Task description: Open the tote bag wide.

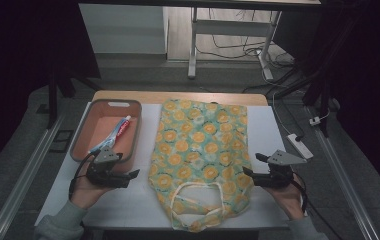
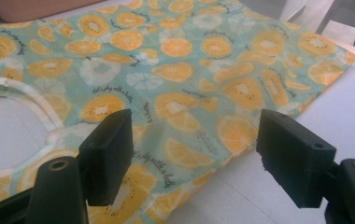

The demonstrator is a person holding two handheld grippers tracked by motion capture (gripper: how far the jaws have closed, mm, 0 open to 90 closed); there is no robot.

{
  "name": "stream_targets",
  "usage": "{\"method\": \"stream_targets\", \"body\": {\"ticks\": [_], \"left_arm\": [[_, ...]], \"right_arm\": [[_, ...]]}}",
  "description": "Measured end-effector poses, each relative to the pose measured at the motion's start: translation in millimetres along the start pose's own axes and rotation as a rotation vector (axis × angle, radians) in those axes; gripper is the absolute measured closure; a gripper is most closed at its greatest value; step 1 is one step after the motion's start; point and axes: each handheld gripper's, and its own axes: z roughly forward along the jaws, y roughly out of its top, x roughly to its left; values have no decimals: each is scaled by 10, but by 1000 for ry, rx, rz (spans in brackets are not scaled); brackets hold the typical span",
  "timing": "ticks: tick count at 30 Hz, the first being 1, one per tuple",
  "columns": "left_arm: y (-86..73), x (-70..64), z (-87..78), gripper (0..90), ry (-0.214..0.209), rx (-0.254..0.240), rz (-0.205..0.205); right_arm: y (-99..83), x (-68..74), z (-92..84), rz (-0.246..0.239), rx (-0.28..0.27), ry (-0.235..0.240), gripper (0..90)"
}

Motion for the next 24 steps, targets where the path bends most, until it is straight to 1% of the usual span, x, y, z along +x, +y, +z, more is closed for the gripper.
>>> {"method": "stream_targets", "body": {"ticks": [4,11,18,19,20,21,23,24], "left_arm": [[1,-8,-1,158,0,-1,5],[7,-27,-2,160,1,-3,14],[20,-41,3,156,6,1,21],[36,-54,-5,157,-4,-1,27],[36,-54,-5,168,-4,-1,27],[46,-64,-13,173,-20,-2,29],[65,-105,-35,174,-18,-11,44],[65,-105,-35,174,-18,-11,44]], "right_arm": [[-1,6,4,1,1,1,277],[-3,30,33,-9,21,9,277],[14,56,37,-14,19,17,278],[16,61,38,-14,20,18,277],[18,65,38,-15,22,19,278],[18,69,37,-16,22,18,278],[21,74,31,-15,19,20,278],[23,73,30,-15,17,21,279]]}}
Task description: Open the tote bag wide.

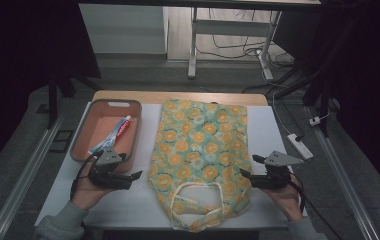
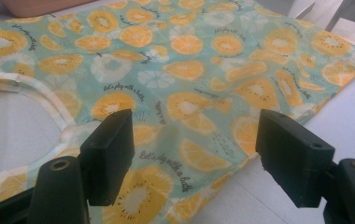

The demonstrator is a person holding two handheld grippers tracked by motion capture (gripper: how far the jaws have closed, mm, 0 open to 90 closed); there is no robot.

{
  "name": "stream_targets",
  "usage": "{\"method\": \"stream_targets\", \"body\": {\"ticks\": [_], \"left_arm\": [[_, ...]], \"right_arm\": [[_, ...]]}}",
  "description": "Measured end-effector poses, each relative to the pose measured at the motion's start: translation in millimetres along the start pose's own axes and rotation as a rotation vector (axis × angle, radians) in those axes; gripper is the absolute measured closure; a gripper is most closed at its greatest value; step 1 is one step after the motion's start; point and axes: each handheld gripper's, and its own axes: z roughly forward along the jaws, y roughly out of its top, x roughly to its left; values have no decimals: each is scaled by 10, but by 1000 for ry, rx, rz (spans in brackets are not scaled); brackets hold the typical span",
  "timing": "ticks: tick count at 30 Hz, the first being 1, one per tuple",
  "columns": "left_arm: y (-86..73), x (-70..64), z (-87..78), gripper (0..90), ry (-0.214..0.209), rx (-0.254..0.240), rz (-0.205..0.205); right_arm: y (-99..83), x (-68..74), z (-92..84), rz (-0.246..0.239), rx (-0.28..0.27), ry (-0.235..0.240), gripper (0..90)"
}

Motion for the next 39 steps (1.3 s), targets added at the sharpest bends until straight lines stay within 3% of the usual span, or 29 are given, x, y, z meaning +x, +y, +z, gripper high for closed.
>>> {"method": "stream_targets", "body": {"ticks": [3,5,6,7,12,29,32,39], "left_arm": [[32,-48,-17,174,0,-10,16],[72,-111,-30,176,-15,-17,35],[121,-189,-20,176,-34,-9,68],[121,-189,-20,177,-34,-9,68],[233,-367,89,177,-59,33,149],[344,-748,594,187,-231,181,274],[307,-792,639,194,-273,195,267],[223,-868,797,196,-301,260,276]], "right_arm": [[3,0,-2,4,-3,3,280],[4,4,-1,7,-3,6,281],[5,6,1,6,-2,8,281],[6,10,5,6,0,9,281],[14,39,14,-4,3,18,281],[4,55,-5,-2,9,19,283],[-6,54,-7,-1,8,20,283],[-14,69,4,-5,16,22,283]]}}
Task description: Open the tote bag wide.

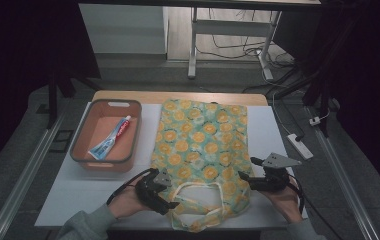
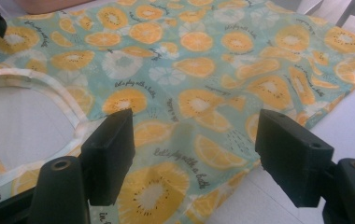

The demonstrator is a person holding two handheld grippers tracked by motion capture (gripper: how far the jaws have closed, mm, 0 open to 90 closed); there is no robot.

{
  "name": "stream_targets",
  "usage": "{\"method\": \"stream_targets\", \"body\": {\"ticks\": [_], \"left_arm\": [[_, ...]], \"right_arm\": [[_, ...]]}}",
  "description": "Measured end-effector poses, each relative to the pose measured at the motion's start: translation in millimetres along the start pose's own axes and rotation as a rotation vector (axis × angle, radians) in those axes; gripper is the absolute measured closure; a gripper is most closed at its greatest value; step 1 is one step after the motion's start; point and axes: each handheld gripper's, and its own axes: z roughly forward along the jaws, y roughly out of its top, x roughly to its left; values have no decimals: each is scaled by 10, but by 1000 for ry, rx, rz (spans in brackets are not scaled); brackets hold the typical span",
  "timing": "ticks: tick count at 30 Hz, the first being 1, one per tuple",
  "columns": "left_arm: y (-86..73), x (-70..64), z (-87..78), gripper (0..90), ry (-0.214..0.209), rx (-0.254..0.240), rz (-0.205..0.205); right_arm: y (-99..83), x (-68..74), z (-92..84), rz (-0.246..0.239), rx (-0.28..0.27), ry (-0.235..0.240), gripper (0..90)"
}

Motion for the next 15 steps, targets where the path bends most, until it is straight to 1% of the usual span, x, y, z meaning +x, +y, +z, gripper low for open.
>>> {"method": "stream_targets", "body": {"ticks": [1,3,4,6,8,9,10,11,14,15], "left_arm": [[-2,-2,22,196,-1,10,4],[-16,-4,77,203,-2,30,-3],[-24,-2,93,216,-10,37,-5],[-37,-2,106,231,-10,49,-5],[-58,6,108,308,-21,53,-12],[-87,18,116,341,-38,58,-23],[-87,18,116,391,-38,58,-23],[-111,31,115,442,-57,63,-26],[-126,35,102,557,-66,61,-28],[-142,43,79,594,-78,59,-31]], "right_arm": [[0,0,0,0,0,0,283],[-1,3,5,-3,3,1,283],[-1,6,6,-4,4,1,283],[-2,10,6,-9,6,0,283],[-2,11,2,-8,5,-1,283],[-2,9,0,-8,5,-1,283],[-3,8,-1,-8,3,-1,283],[-2,8,-3,-9,4,-2,283],[-2,12,-6,-8,4,-3,284],[-1,12,-6,-11,4,-5,284]]}}
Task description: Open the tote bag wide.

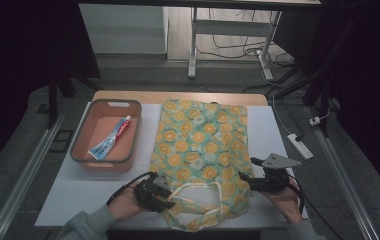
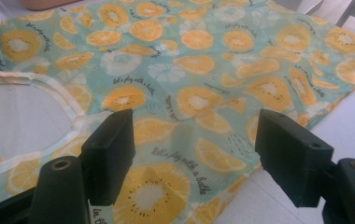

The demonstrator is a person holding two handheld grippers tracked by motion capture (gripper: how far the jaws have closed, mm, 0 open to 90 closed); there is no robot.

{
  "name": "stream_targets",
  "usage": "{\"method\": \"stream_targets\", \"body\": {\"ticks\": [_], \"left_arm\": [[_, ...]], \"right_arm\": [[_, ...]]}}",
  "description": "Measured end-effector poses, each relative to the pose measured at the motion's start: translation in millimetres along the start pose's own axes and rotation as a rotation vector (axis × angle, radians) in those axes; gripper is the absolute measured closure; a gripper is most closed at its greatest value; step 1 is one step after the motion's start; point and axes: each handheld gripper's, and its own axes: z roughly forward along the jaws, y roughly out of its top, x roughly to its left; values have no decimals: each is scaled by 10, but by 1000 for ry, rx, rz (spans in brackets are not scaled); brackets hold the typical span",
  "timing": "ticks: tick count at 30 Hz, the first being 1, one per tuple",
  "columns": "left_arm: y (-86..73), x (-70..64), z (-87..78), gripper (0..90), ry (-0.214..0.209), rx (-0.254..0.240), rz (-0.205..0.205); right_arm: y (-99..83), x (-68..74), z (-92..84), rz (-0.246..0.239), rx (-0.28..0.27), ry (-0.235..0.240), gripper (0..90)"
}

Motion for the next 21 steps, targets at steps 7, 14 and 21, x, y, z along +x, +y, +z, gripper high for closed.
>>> {"method": "stream_targets", "body": {"ticks": [7,14,21], "left_arm": [[-11,27,-23,860,7,7,-9],[-19,31,-122,892,31,-31,-16],[17,5,-447,893,49,-190,-25]], "right_arm": [[0,10,5,-10,9,-5,286],[3,16,-5,-15,3,-11,291],[102,100,-73,-45,-8,45,283]]}}
